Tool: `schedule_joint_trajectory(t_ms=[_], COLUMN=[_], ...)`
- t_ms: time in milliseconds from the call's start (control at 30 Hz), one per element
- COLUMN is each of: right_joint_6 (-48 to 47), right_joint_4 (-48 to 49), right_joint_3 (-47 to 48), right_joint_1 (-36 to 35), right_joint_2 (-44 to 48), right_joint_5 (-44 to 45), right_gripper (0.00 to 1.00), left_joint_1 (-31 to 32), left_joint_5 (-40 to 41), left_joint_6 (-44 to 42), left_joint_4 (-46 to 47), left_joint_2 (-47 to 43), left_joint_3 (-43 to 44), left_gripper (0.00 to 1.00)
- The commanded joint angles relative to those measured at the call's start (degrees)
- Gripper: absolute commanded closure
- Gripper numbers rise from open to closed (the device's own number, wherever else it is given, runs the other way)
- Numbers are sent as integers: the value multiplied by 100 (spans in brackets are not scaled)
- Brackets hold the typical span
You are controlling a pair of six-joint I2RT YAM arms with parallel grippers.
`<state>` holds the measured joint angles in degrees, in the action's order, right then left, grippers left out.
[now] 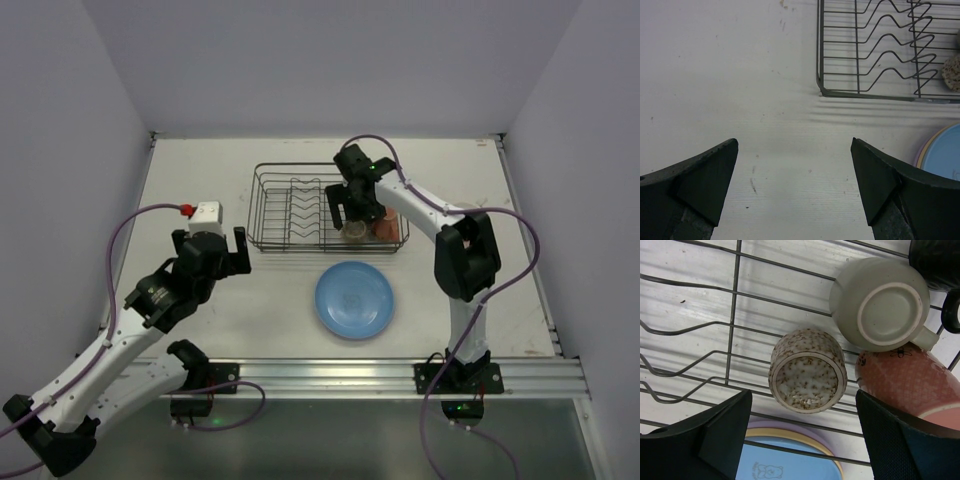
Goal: Unload the mixed dishes from the dish rack
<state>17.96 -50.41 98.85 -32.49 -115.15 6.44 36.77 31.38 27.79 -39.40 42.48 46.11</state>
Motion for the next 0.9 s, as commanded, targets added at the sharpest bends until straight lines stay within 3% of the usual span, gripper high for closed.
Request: schedule_joint_trajectory(t_ms=[0, 667, 867], right_joint_6=[-117, -222, -196], right_joint_4=[172, 172, 190], right_joint_3=[-58, 65, -23], right_joint_1=[23, 102, 103], right_joint_2=[-25, -561, -613], right_joint_5=[-11, 59, 7], right_gripper=[14, 14, 25], left_joint_1=[-4, -12, -12], left_joint_5=[18, -9, -35], left_joint_6=[-107, -125, -142], left_joint_4=[301, 319, 327], left_joint_2=[6, 6, 6], left_joint_3=[-32, -32, -40], left_gripper=[0, 0, 0])
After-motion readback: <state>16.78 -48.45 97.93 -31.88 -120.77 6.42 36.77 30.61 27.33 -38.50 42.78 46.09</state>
